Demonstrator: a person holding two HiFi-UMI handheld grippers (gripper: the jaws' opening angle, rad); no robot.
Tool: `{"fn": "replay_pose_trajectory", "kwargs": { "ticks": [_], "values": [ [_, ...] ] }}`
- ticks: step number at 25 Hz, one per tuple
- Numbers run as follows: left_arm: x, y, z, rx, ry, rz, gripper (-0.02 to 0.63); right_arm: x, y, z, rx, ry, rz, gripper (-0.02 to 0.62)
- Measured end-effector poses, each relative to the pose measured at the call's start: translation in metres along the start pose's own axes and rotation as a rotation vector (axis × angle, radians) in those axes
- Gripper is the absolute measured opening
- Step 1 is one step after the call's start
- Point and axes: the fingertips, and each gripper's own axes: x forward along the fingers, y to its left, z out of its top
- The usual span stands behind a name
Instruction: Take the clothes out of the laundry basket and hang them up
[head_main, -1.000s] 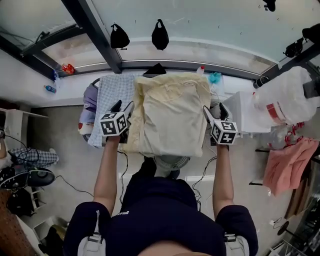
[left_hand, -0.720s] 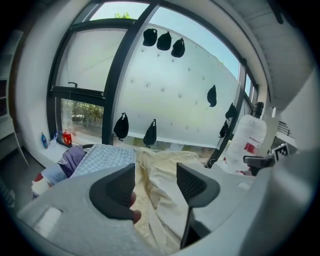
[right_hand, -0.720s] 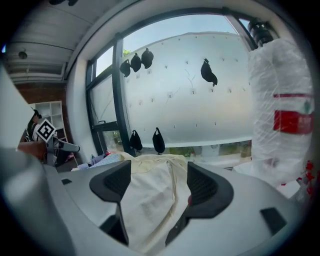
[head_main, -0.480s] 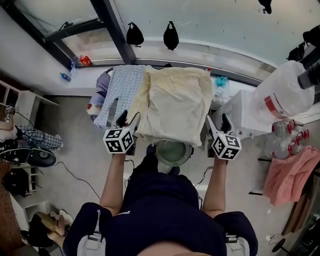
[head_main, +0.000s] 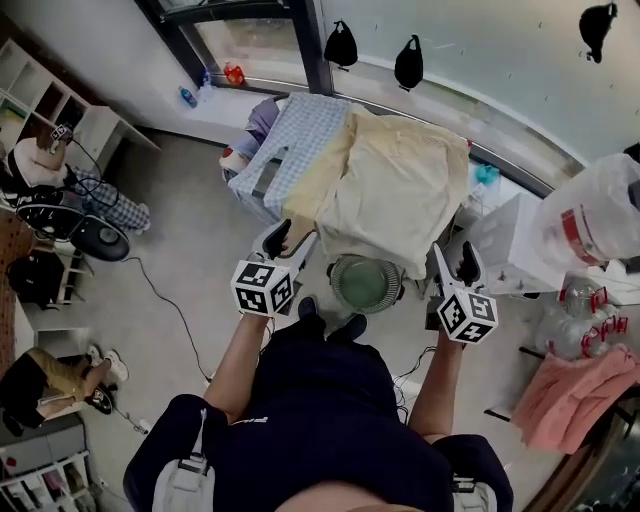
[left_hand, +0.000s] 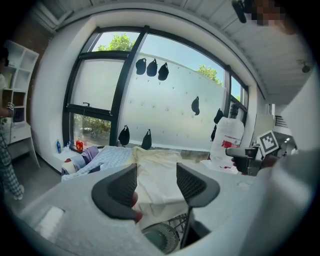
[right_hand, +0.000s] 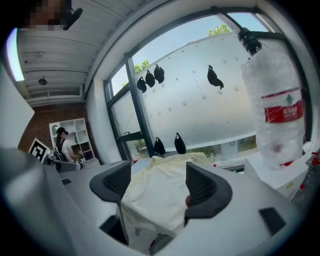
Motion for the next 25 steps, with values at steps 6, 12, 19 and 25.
{"fn": "replay_pose_trajectory", "kwargs": {
  "ticks": [6,12,19,25],
  "values": [
    [-0.053,-0.006,-0.018,-0.031,-0.047,-0.011,0.25,-0.039,0.052,-0.018,0.008,-0.013,0.043,0.341],
    [-0.121,-0.029,-0.039,-0.038,-0.093,-0.07,0.25,-0.099,0.104,-0.038,-0.035,-0.038,0.056,0.339],
    [-0.217,-0.064,-0.09,-0.055,-0.078,-0.14,0.25,-0.199,0.159,-0.097,-0.043,-0.014,0.043,0.327],
    [-0.27,-0.088,-0.138,0.002,-0.028,-0.156,0.25,-0.257,0.183,-0.111,-0.086,-0.006,0.026,0.327]
  ]
}}
